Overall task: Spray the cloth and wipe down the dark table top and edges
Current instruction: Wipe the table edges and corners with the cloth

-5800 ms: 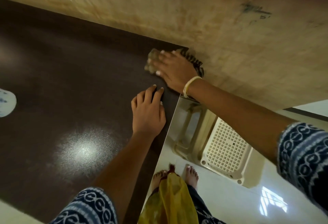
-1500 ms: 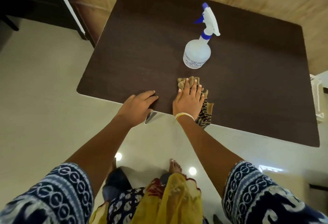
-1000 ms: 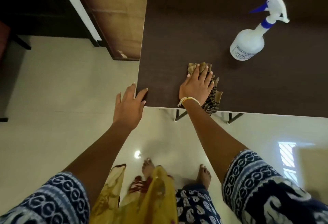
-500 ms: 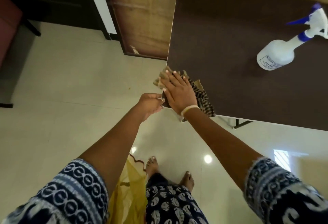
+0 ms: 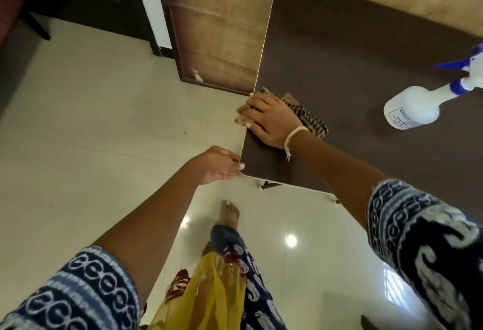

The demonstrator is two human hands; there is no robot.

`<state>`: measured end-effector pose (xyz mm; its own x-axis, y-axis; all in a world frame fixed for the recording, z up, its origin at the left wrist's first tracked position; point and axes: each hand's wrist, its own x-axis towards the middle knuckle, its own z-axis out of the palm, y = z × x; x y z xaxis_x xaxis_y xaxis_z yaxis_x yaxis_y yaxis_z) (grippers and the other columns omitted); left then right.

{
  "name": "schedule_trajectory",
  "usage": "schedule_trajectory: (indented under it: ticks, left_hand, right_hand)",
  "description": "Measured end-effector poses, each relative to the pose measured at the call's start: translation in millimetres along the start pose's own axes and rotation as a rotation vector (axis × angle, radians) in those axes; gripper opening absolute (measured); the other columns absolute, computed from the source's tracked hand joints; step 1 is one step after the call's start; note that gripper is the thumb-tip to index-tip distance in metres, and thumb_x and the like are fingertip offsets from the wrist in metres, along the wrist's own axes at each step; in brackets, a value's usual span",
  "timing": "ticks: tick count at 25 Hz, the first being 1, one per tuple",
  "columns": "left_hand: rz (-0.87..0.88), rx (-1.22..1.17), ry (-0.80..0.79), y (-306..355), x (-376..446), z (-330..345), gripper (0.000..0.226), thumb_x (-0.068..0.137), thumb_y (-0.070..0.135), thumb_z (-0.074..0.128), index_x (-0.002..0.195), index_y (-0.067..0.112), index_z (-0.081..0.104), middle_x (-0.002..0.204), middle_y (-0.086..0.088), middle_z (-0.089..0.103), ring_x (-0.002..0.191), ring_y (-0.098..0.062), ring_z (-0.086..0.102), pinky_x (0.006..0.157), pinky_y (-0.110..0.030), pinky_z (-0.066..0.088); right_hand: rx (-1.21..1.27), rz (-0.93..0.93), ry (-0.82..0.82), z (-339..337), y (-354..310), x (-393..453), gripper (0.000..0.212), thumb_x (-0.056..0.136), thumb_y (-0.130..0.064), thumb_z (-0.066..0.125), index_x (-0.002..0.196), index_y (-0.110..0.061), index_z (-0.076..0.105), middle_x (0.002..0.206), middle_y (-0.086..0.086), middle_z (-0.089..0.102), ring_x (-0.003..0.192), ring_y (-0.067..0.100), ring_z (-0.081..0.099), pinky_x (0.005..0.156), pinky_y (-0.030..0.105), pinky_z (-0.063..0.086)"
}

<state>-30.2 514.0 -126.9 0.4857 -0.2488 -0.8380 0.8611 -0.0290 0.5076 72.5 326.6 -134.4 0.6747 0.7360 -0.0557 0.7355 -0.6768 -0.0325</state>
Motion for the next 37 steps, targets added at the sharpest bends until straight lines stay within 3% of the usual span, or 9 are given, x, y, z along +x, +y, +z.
schedule_trajectory:
  ticks: [5,9,14,17,20,26,29,32,37]
  left_hand:
    - [-0.144,0.264,-0.221,23,19,-20,0.035,0.083,-0.004,0.070,0.116,-0.006,0.059,0.113,-0.021,0.069,0.102,-0.023,0.071,0.102,-0.034,0.049]
    - [-0.159,0.518,-0.317,62,38,-21,0.038,0.084,0.005,0.073,0.119,-0.001,0.058,0.111,-0.016,0.072,0.099,-0.022,0.072,0.092,-0.031,0.055]
    - [0.036,0.211,-0.128,143,77,-19,0.024,0.088,0.010,0.070,0.107,0.003,0.059,0.103,-0.013,0.068,0.089,-0.026,0.068,0.088,-0.040,0.056]
    - [0.135,0.126,0.058,185,107,-5,0.022,0.091,0.014,0.066,0.110,0.002,0.061,0.110,-0.017,0.067,0.098,-0.033,0.068,0.082,-0.043,0.057]
    - [0.234,0.129,0.238,214,140,12,0.010,0.092,0.023,0.064,0.090,0.014,0.063,0.107,-0.017,0.069,0.100,-0.035,0.068,0.087,-0.051,0.057]
    - [0.514,0.550,0.443,261,181,21,0.046,0.095,0.039,0.057,0.131,0.012,0.047,0.123,-0.011,0.060,0.112,-0.031,0.059,0.090,-0.044,0.050]
    - [0.645,0.829,0.629,268,188,36,0.051,0.101,0.034,0.043,0.143,0.005,0.033,0.129,-0.016,0.049,0.110,-0.031,0.058,0.080,-0.038,0.051]
    - [0.679,0.989,0.695,261,193,46,0.055,0.100,0.026,0.039,0.146,-0.003,0.029,0.136,-0.022,0.044,0.116,-0.033,0.057,0.082,-0.035,0.055]
    - [0.950,1.399,0.461,268,200,43,0.064,0.096,0.026,0.039,0.155,0.009,0.019,0.163,-0.012,0.016,0.150,-0.025,0.016,0.115,-0.053,0.029]
  right_hand:
    - [-0.058,-0.067,0.023,-5,49,54,0.044,0.096,-0.043,0.035,0.114,-0.015,0.063,0.111,0.008,0.062,0.111,0.031,0.054,0.101,0.044,0.038]
    - [-0.039,-0.038,0.019,-7,104,103,0.045,0.095,-0.046,0.037,0.109,-0.013,0.064,0.101,0.010,0.060,0.103,0.033,0.054,0.097,0.044,0.039]
    - [0.010,-0.040,0.044,-7,161,149,0.046,0.095,-0.046,0.038,0.108,-0.011,0.064,0.097,0.011,0.059,0.100,0.033,0.054,0.095,0.043,0.039]
    - [0.036,0.019,0.076,-9,189,170,0.047,0.094,-0.047,0.040,0.113,-0.012,0.065,0.103,0.011,0.060,0.106,0.033,0.054,0.095,0.044,0.042]
    - [0.044,0.081,0.084,-11,213,188,0.050,0.092,-0.049,0.038,0.118,-0.015,0.064,0.114,0.009,0.060,0.119,0.032,0.051,0.100,0.044,0.039]
    - [0.006,0.195,0.084,-14,264,233,0.052,0.092,-0.050,0.035,0.119,-0.016,0.064,0.131,0.010,0.055,0.132,0.032,0.043,0.106,0.046,0.034]
    - [0.004,0.442,0.122,-15,269,243,0.048,0.095,-0.050,0.034,0.128,-0.024,0.058,0.143,0.011,0.043,0.134,0.034,0.037,0.106,0.046,0.034]
    - [-0.013,0.691,0.177,-17,270,249,0.044,0.096,-0.051,0.036,0.130,-0.031,0.057,0.126,0.012,0.047,0.116,0.033,0.045,0.094,0.044,0.041]
    - [0.121,0.917,0.220,-19,282,260,0.039,0.094,-0.052,0.044,0.124,-0.036,0.063,0.122,0.008,0.051,0.117,0.031,0.044,0.095,0.042,0.038]
